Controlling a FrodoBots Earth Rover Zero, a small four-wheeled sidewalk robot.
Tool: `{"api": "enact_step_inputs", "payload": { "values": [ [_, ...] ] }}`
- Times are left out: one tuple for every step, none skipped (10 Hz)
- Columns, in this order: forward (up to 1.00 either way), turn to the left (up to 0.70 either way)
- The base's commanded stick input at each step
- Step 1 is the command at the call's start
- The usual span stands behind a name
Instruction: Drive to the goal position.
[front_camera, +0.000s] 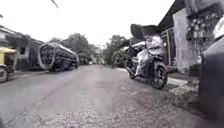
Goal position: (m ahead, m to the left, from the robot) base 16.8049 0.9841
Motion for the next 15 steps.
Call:
{"api": "enact_step_inputs", "payload": {
  "values": [
    [1.00,0.00],
    [1.00,0.00],
    [1.00,0.00],
    [1.00,0.00],
    [1.00,0.00],
    [1.00,0.00],
    [1.00,0.00],
    [1.00,0.00],
    [1.00,0.00],
    [1.00,0.00],
    [1.00,0.00],
    [1.00,0.00],
    [1.00,0.00],
    [1.00,0.00],
    [1.00,0.00]
  ]
}}
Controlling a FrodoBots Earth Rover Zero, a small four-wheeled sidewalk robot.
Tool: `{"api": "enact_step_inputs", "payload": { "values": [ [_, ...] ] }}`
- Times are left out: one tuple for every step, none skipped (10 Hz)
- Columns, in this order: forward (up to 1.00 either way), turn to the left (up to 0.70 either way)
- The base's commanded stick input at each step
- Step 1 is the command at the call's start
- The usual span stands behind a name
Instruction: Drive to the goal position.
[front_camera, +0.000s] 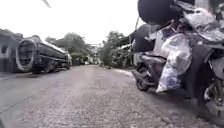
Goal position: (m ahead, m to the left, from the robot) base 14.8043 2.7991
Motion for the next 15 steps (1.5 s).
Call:
{"api": "enact_step_inputs", "payload": {
  "values": [
    [1.00,0.00],
    [1.00,0.00],
    [1.00,0.17],
    [1.00,0.27],
    [1.00,0.27],
    [1.00,0.27],
    [1.00,0.27],
    [1.00,0.14],
    [1.00,0.00],
    [1.00,0.00],
    [1.00,0.06],
    [1.00,0.27],
    [1.00,0.24],
    [1.00,0.00],
    [1.00,0.10]
  ]
}}
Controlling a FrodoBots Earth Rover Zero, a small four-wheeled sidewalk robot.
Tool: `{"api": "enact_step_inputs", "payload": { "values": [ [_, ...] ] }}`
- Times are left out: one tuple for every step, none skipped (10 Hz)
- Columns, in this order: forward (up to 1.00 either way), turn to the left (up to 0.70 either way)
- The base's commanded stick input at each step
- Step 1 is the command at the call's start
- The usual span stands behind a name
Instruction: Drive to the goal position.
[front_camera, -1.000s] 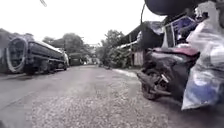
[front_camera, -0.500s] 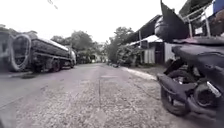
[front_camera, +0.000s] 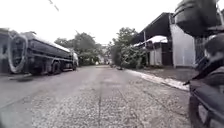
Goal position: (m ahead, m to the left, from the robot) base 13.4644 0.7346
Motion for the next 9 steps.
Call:
{"api": "enact_step_inputs", "payload": {
  "values": [
    [1.00,0.26],
    [1.00,0.15],
    [1.00,0.00],
    [1.00,0.00],
    [1.00,0.00],
    [1.00,0.00],
    [1.00,0.00],
    [1.00,0.00],
    [1.00,0.00]
  ]
}}
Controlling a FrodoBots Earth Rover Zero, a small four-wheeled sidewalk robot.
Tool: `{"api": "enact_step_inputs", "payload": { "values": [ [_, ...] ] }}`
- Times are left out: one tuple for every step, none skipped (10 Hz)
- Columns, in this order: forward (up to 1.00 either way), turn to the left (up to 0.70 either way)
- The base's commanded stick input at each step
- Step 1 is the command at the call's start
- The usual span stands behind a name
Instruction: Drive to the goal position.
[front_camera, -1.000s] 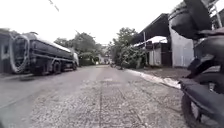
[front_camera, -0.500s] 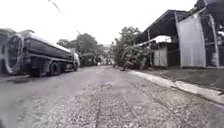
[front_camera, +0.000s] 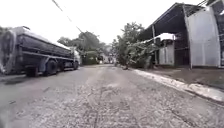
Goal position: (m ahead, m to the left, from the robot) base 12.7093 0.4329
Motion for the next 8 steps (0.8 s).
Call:
{"api": "enact_step_inputs", "payload": {
  "values": [
    [1.00,0.00],
    [1.00,0.00],
    [1.00,0.00],
    [1.00,0.00],
    [1.00,0.00],
    [1.00,0.00],
    [1.00,0.00],
    [1.00,0.00]
  ]
}}
